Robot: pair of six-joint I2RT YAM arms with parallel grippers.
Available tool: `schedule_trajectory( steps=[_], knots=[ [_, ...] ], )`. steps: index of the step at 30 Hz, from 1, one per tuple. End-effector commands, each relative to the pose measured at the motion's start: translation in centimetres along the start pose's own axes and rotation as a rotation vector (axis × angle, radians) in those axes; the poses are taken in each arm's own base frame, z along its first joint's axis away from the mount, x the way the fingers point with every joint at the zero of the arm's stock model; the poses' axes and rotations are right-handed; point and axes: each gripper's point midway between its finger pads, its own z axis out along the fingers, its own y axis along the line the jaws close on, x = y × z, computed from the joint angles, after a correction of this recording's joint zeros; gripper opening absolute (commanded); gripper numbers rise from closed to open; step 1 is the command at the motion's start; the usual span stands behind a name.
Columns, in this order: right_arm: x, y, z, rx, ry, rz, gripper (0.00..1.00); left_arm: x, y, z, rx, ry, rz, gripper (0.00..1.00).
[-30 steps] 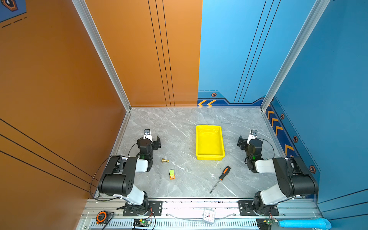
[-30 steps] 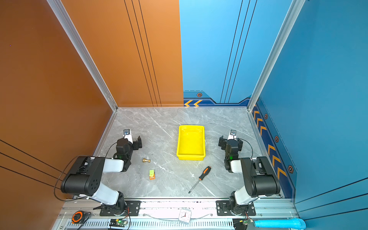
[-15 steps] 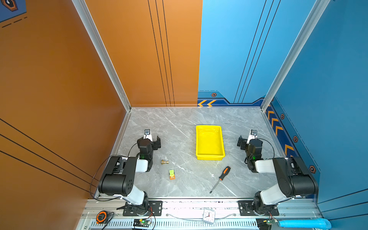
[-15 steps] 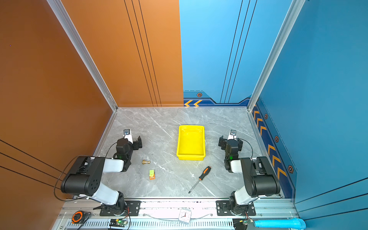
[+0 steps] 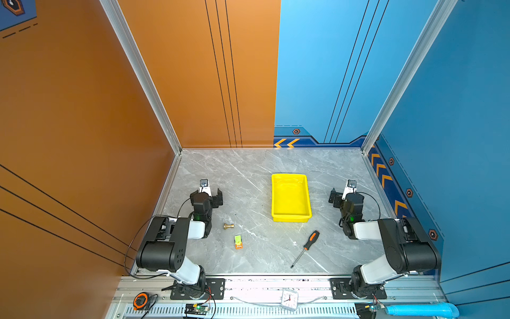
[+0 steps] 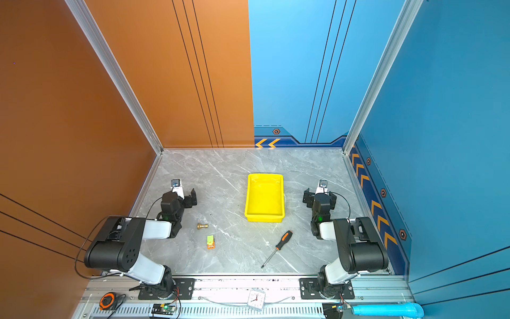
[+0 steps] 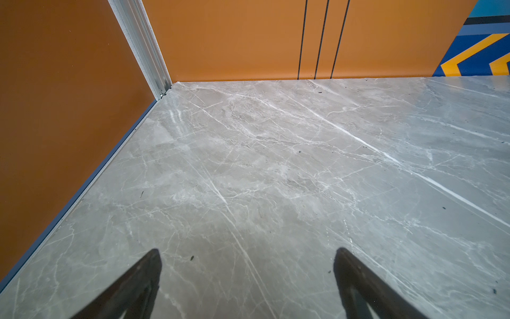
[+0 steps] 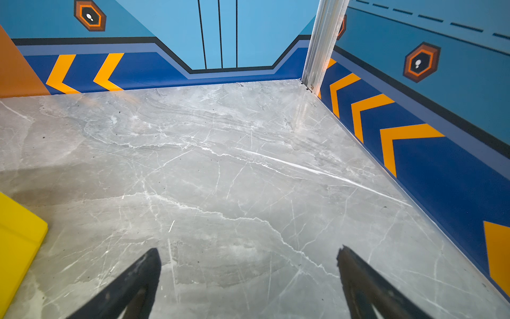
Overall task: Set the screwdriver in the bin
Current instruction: 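Move the right gripper over the screwdriver handle while the left arm lifts forward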
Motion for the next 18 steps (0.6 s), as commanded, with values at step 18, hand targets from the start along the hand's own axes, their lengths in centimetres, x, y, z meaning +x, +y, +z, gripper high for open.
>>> schedule_trajectory(
  steps=[18],
  knots=[
    [-6.1,0.3,-8.2,0.071,-0.02,0.072,1.0,-3.7,-0.2,-4.0,-0.013,0.225,-0.093,0.98]
  ],
)
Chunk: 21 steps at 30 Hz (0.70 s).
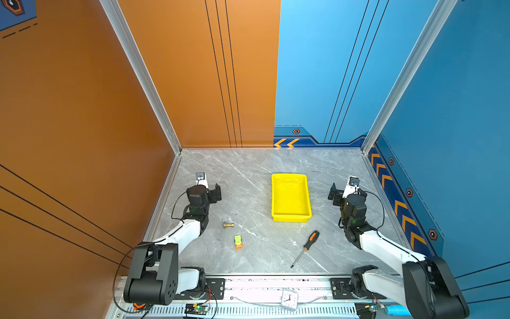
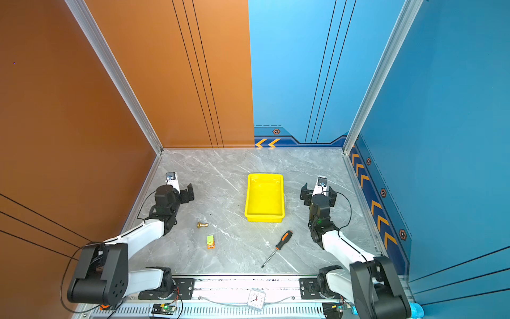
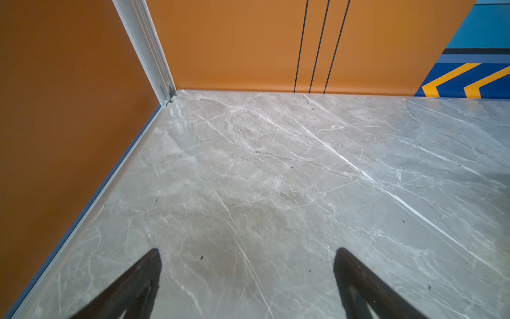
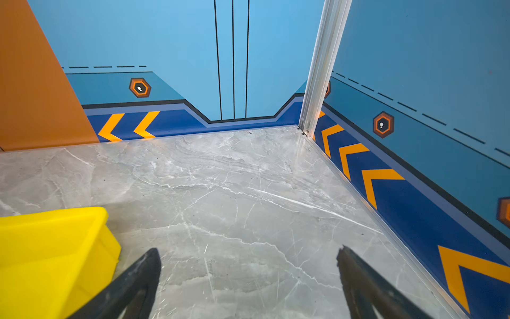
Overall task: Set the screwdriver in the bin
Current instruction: 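Move the right gripper over the screwdriver handle while the left arm lifts forward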
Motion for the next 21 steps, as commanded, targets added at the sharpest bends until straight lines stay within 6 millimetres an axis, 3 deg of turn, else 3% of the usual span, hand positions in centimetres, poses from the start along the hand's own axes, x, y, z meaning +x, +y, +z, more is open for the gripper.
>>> schedule_trajectory(
  steps=[1,5,12,21],
  knots=[
    [0.6,-1.9,-2.2,0.101,0.127,0.084,1.0,1.5,-0.2,-1.8,-0.028,0.181,-0.058,0.98],
    [0.5,-3.7,-5.4,0.17,0.244,0.231,1.0,1.4,-1.4,-3.7,-0.018,0.271,-0.091,0.98],
    [4.1,-4.9,-9.8,0.242,0.555,0.309,1.0,2.9,-4.1,-6.3,0.071,0.373,-0.09,0.98],
    [8.4,-2.7,-14.0,0.223,0.756,0.402,1.0,4.1,-8.6,-9.3,0.256,0.491,-0.058,0.98]
  ],
)
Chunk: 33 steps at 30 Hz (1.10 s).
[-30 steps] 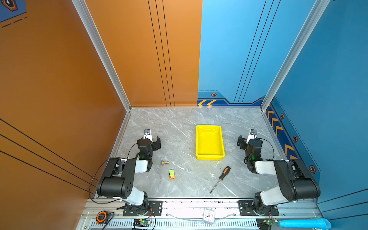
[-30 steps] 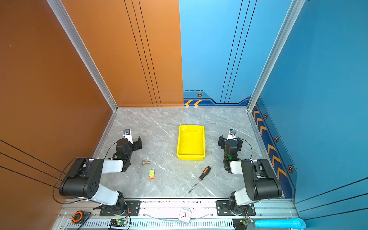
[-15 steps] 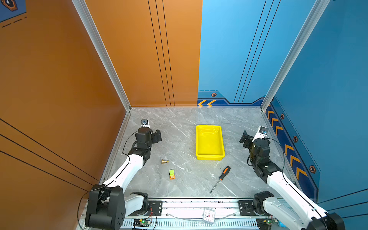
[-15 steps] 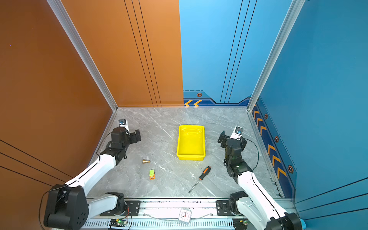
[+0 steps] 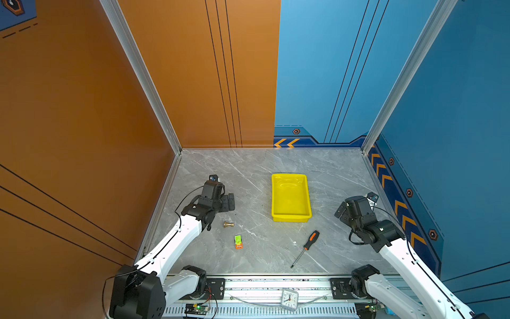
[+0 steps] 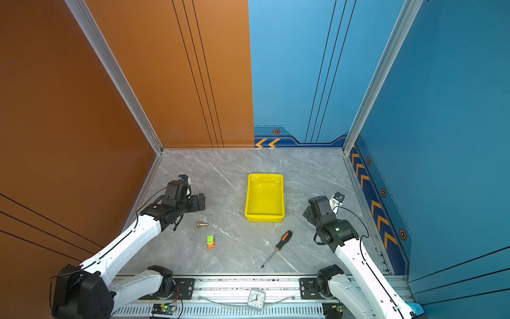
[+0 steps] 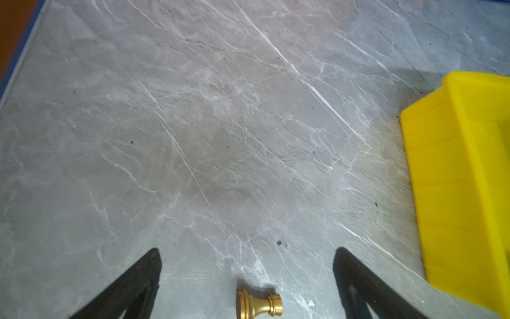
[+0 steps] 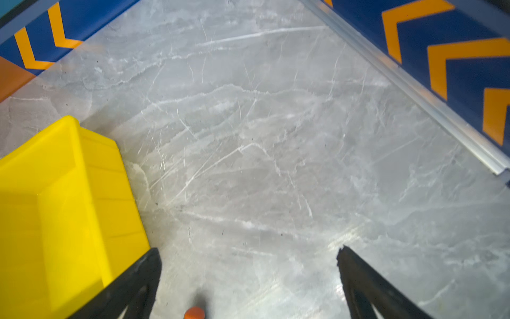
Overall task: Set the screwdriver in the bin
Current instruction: 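Move the right gripper over the screwdriver handle while the left arm lifts forward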
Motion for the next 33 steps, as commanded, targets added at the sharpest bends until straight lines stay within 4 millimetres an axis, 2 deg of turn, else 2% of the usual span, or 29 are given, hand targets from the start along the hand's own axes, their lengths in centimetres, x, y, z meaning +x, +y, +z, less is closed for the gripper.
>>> schedule_trajectory(
  steps=[1,5,8,13,21,33],
  knots=[
    [3.8,-1.8,-0.7,0.057,0.116,0.047,1.0,0.9,-2.4,-1.4,0.11,0.062,-0.001,0.98],
    [6.2,-1.5,-1.1,0.038,0.142,0.027,1.0,1.7,-4.5,-2.1,0.201,0.095,-0.004,0.98],
    [8.2,-1.1,-1.0,0.021,0.16,0.02,1.0,2.3,-5.5,-2.4,0.228,0.108,0.019,0.98],
    [10.4,0.4,-0.6,-0.019,0.176,-0.021,1.0,2.8,-6.4,-3.0,0.258,0.117,0.044,0.98],
    [13.1,4.0,0.3,-0.069,0.224,-0.089,0.99,3.6,-6.1,-3.4,0.248,0.123,0.052,0.98],
    [15.8,6.1,1.8,-0.079,0.29,-0.149,0.93,3.8,-5.0,-3.5,0.201,0.123,0.064,0.98]
  ],
)
